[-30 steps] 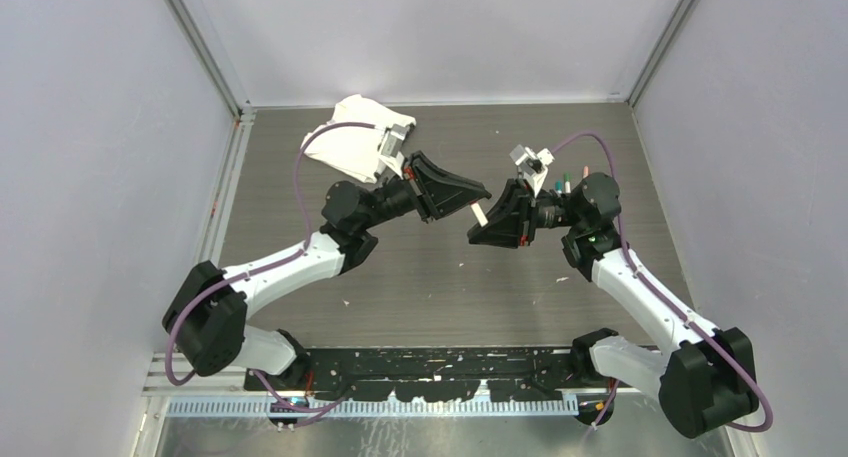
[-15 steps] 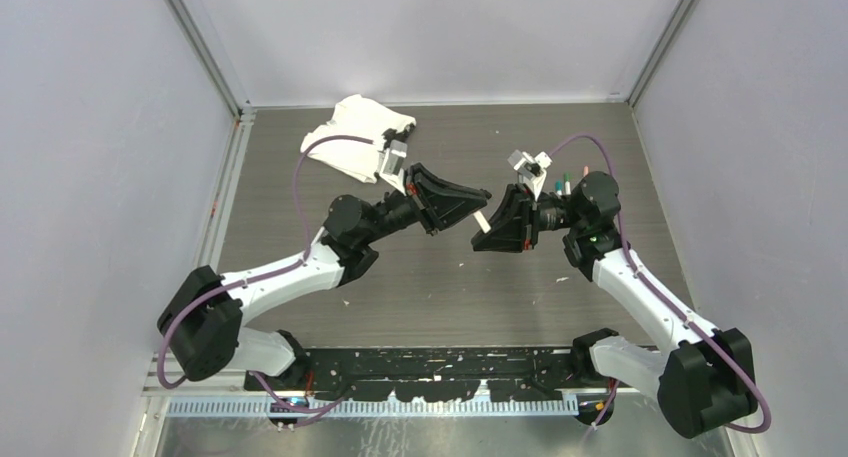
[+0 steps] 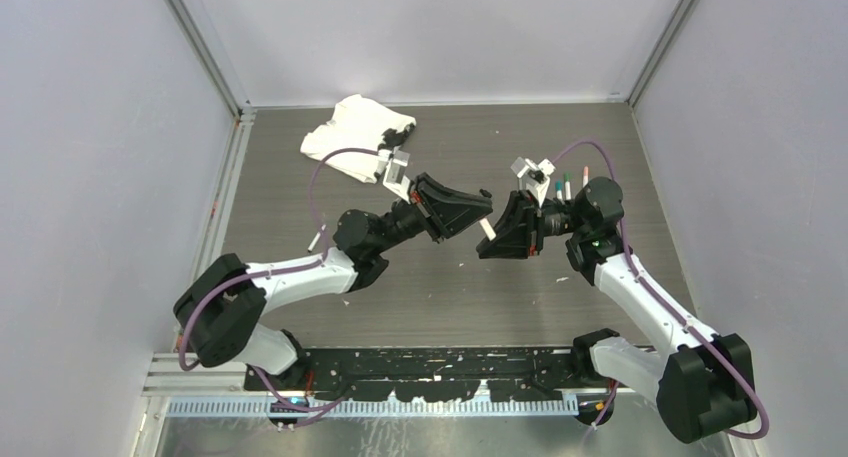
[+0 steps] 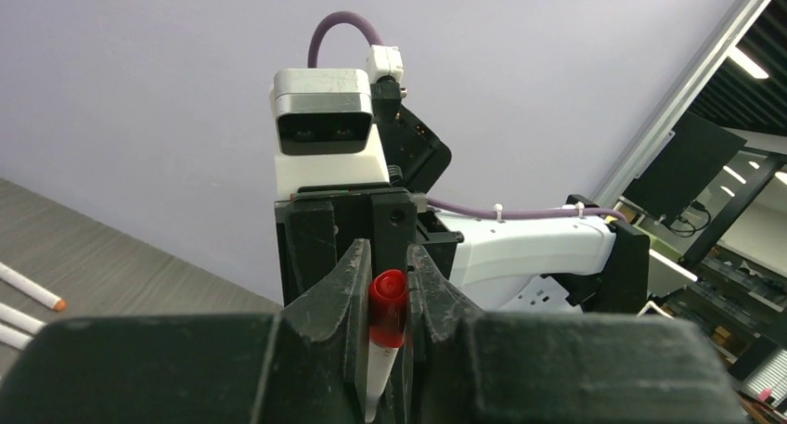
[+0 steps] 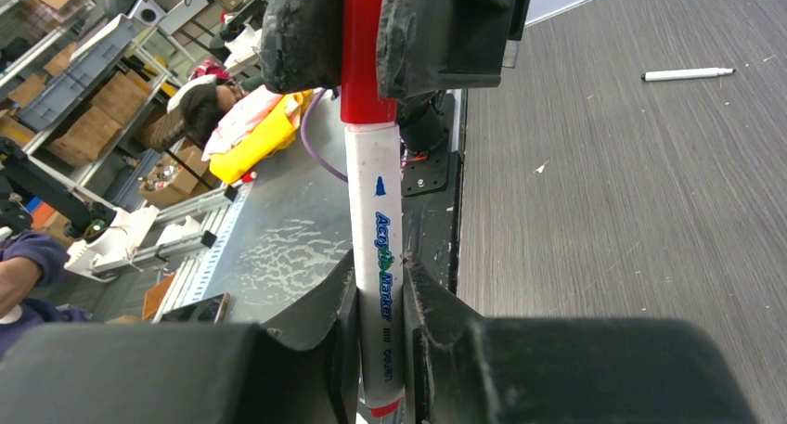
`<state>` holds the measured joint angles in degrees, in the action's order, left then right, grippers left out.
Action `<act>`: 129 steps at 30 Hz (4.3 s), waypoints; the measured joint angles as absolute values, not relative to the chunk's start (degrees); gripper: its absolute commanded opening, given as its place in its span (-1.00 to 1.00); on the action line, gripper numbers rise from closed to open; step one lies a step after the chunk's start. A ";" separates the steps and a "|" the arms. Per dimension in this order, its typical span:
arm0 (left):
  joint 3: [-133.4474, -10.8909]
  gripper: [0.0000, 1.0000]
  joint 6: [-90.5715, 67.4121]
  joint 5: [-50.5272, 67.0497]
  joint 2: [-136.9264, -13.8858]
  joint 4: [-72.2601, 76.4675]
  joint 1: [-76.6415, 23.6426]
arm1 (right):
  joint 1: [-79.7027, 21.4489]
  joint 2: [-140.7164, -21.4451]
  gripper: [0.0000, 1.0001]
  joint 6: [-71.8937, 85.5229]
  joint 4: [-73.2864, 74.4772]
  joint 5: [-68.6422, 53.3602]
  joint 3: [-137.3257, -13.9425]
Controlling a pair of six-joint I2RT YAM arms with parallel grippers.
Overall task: Insert the pens into the pen caps
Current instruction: Press the pen cap onto the pen, then place the pen at the center of the board.
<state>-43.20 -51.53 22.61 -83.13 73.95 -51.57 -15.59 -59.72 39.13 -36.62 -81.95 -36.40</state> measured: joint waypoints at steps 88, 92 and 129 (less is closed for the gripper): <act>-36.71 0.12 -51.44 5.19 -92.33 82.96 -60.90 | -12.03 -59.51 -0.99 32.08 -24.77 -82.13 -34.30; -35.57 0.34 -53.74 6.17 -88.51 79.35 -59.22 | -12.53 -60.36 -0.99 25.32 -18.65 -76.77 -36.60; -12.43 0.49 -32.86 1.74 -44.66 31.38 -56.60 | -7.07 -95.07 -0.69 2.04 10.66 6.44 -55.00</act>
<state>-12.43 -32.86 1.74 -44.66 31.38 -56.60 -7.07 -95.07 2.04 10.66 6.44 -55.00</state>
